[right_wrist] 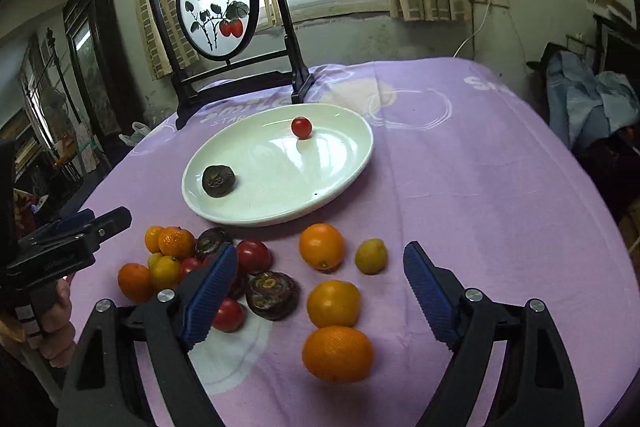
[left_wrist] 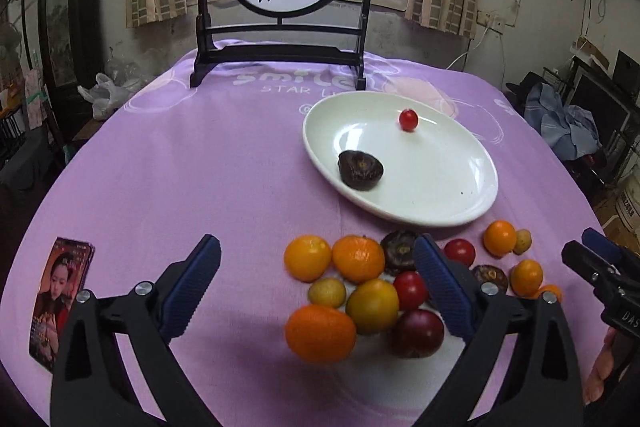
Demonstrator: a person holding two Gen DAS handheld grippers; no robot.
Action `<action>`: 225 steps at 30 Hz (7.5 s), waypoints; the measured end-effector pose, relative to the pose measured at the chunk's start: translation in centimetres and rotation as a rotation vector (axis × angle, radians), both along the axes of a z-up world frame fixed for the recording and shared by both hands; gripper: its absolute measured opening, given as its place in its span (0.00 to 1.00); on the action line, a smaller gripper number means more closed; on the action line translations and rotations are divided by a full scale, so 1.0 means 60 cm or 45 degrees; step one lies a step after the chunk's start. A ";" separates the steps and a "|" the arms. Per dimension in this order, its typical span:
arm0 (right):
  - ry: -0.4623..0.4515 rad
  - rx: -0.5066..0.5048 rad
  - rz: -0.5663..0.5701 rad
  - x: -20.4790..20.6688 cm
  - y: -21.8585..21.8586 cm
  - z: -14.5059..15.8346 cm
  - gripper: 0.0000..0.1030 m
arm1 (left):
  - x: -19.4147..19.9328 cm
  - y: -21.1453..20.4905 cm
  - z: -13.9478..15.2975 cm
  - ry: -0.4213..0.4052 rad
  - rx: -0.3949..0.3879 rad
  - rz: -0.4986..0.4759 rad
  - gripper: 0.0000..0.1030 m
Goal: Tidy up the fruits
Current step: 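Place an orange with left tool while right tool places another orange on plate, then place dark red tomato with left tool while right tool places cherry tomato on plate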
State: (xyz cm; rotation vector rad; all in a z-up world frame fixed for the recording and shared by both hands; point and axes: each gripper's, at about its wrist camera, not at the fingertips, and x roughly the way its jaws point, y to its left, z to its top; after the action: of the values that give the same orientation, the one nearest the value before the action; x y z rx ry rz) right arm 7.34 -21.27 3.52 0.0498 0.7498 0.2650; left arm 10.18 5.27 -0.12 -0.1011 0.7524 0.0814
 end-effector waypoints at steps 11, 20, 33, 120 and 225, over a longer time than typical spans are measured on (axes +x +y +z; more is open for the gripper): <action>0.162 -0.145 -0.008 -0.037 -0.003 -0.060 0.83 | -0.048 0.003 -0.050 -0.006 0.067 0.041 0.92; 0.311 -0.149 0.030 0.000 0.023 -0.102 0.57 | -0.038 0.005 -0.062 0.059 0.008 -0.029 0.92; 0.305 0.059 0.033 -0.011 -0.009 -0.095 0.43 | -0.024 0.001 -0.103 0.244 -0.033 -0.086 0.83; 0.109 -0.024 0.218 0.169 0.104 -0.012 0.66 | 0.223 -0.079 0.005 0.131 -0.012 -0.135 0.78; 0.091 -0.069 0.285 0.159 0.140 -0.009 0.29 | 0.246 -0.099 0.003 0.215 0.051 -0.167 0.36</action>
State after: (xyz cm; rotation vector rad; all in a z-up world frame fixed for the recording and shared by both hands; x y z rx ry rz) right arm 16.86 -12.86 2.99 -0.0766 0.8342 0.4579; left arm 24.95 -0.68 0.07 -0.0065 0.9234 -0.0201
